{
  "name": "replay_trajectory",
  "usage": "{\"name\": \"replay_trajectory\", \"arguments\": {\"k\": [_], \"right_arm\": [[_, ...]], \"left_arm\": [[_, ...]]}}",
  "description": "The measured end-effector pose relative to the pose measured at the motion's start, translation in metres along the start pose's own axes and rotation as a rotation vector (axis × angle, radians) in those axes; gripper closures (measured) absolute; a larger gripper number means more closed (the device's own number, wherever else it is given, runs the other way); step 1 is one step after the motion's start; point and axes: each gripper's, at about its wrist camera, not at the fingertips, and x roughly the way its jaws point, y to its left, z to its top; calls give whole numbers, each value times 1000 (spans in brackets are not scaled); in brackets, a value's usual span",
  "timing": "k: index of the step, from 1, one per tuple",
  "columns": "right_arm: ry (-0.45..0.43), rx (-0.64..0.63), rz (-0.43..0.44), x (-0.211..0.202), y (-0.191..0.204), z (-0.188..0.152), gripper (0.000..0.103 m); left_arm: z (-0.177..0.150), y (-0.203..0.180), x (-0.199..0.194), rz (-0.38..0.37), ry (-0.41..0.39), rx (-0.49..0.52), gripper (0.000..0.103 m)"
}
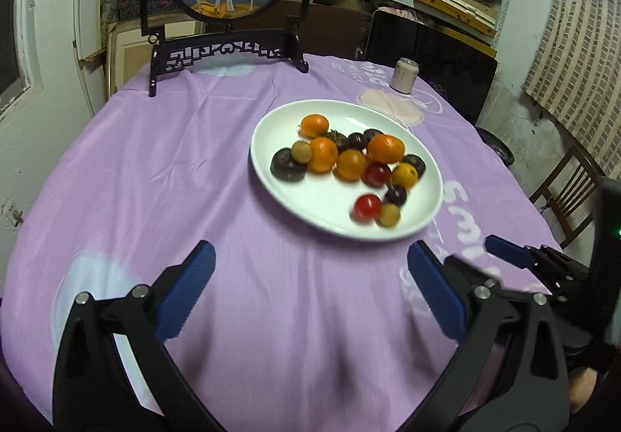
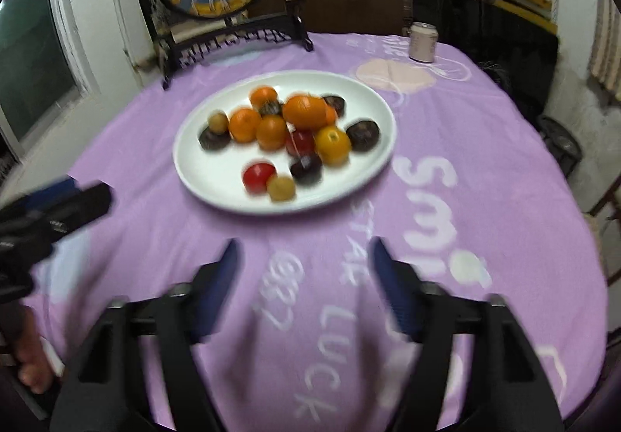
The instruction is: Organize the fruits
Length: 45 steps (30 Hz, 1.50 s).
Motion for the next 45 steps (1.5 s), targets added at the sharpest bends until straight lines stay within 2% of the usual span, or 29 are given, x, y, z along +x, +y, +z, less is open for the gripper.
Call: {"name": "replay_trajectory", "arguments": {"k": [1,3,10,45], "right_arm": [[-13,-5,-24,-3,3,-6,6],[-19,-13,-48,-5,5,-12,5],[-12,-13,-40,-10,6,-20,5],[-21,23,-9,-17,2,-17,5]], "left_arm": [[-4,-2,-4,4,-9,7,2],[-11,-5,-8,18,-14,33,2],[-21,-10,-8,32,4,62,2],[-18,-13,-9,39,-3,79,2]]}}
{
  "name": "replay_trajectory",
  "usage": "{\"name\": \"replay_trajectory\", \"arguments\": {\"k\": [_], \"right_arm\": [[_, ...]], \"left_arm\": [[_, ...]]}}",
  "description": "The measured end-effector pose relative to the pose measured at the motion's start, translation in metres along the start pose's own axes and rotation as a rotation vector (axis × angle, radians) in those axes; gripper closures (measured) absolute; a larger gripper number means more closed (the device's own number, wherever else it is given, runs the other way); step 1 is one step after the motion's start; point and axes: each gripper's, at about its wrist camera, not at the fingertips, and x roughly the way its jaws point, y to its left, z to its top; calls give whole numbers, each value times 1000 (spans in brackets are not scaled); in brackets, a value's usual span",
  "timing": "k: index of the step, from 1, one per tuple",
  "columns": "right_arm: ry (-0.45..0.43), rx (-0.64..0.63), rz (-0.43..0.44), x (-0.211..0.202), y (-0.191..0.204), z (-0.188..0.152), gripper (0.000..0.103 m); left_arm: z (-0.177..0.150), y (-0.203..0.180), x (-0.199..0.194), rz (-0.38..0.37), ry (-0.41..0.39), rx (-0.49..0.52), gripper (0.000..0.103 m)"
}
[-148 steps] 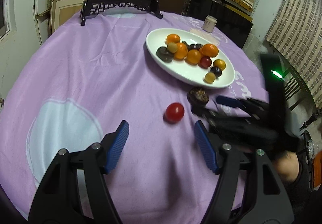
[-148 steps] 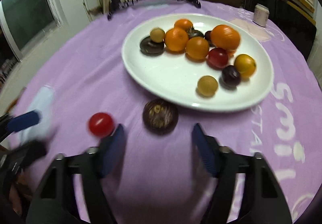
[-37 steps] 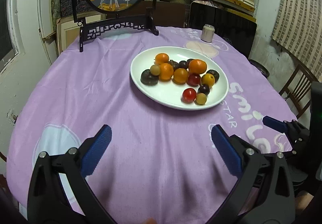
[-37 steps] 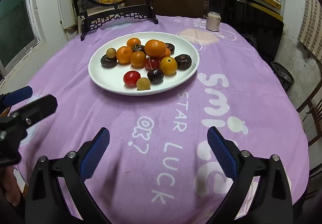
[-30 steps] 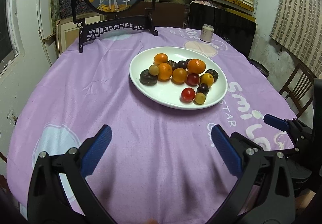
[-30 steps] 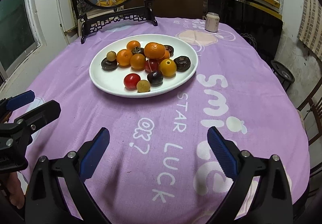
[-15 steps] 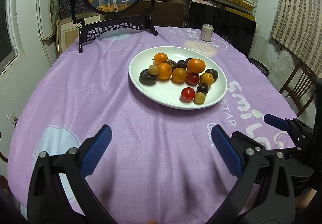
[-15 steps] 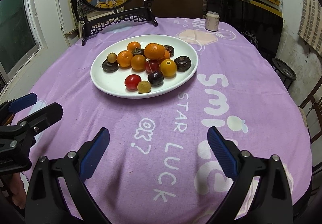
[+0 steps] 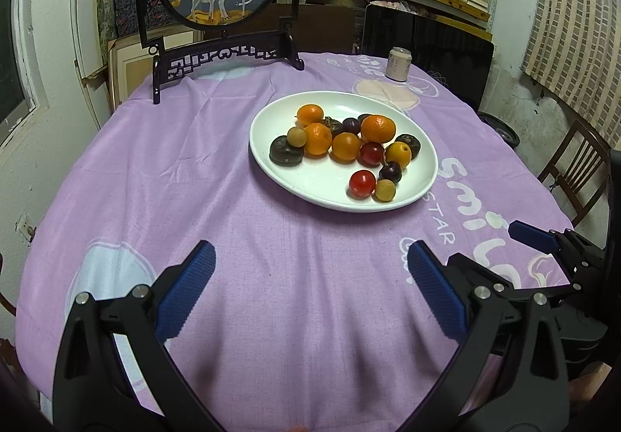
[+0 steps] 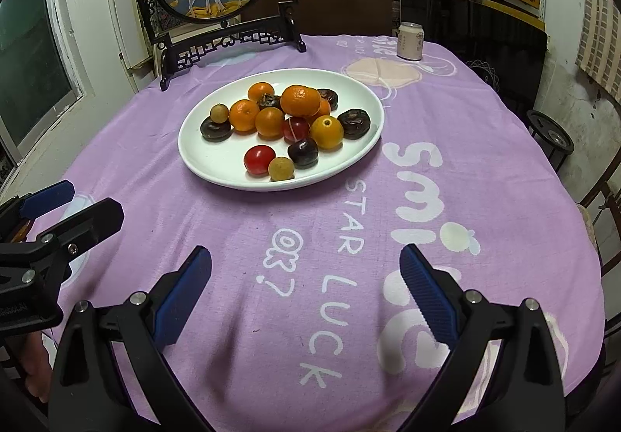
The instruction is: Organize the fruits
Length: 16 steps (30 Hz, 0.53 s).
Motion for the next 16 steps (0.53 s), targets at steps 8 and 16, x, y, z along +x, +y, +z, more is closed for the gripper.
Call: {"name": "replay_trajectory", "arguments": {"k": [8,16], "right_arm": [[1,2,3,0,1,0,5],[1,3,4,-1,2,0,5]], "left_arm": [[0,-1,-2,10,-9,12,2],[0,1,1,2,17,-7,2]]}}
